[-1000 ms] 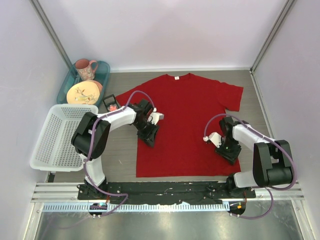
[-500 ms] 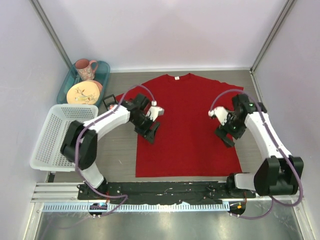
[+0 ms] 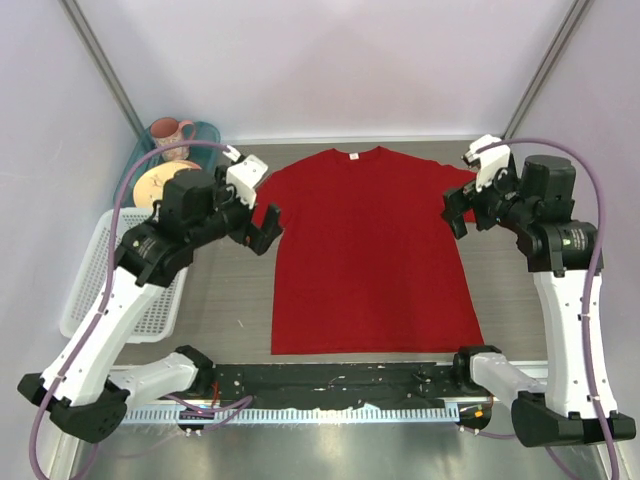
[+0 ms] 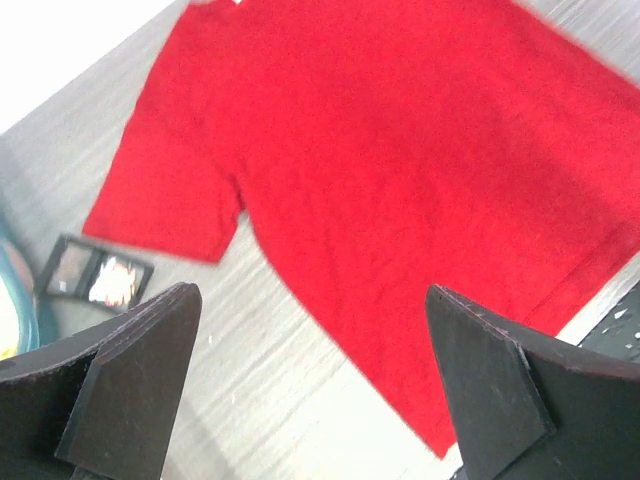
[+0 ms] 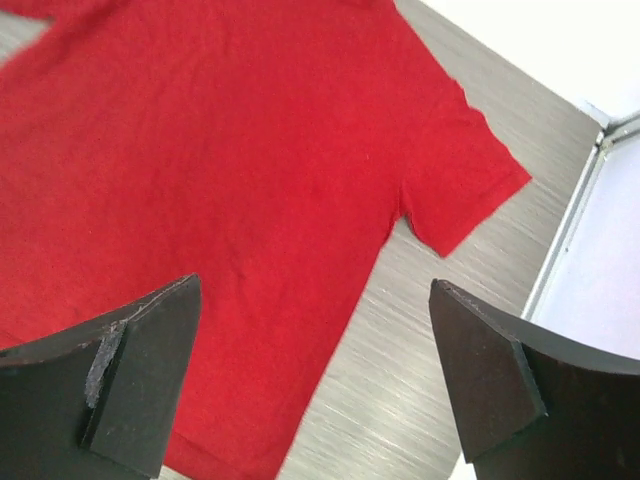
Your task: Pin the brooch onto the clothing
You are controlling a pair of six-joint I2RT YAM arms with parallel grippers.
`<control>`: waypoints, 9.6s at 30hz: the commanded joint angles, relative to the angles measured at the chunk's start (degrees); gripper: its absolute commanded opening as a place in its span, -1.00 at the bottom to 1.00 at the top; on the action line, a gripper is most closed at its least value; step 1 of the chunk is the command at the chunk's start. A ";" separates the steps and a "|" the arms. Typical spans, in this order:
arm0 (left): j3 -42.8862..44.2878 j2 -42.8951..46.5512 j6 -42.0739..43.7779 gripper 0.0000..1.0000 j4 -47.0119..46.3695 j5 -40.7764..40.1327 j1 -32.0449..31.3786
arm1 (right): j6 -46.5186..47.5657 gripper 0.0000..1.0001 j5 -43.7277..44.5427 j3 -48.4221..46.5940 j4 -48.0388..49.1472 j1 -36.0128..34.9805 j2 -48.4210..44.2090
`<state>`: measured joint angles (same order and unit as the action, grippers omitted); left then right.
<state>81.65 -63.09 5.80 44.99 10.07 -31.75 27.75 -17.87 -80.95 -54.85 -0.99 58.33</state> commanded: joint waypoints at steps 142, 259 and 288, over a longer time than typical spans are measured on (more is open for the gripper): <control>2.38 -54.51 -31.91 0.00 -20.21 -25.53 28.32 | -8.85 0.85 -2.26 8.26 -4.04 -2.52 28.95; -6.33 -14.07 -36.56 0.60 -22.40 48.38 10.30 | 55.11 -0.98 1.17 43.14 62.30 -40.39 -11.39; -10.02 -20.85 -42.99 0.02 -25.84 54.45 6.17 | 70.87 -0.99 3.81 52.74 76.14 -52.53 -9.72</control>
<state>71.77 -84.31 -38.52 20.38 62.19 -24.82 98.24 -14.39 -26.11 22.48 -53.25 49.01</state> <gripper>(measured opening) 0.488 0.015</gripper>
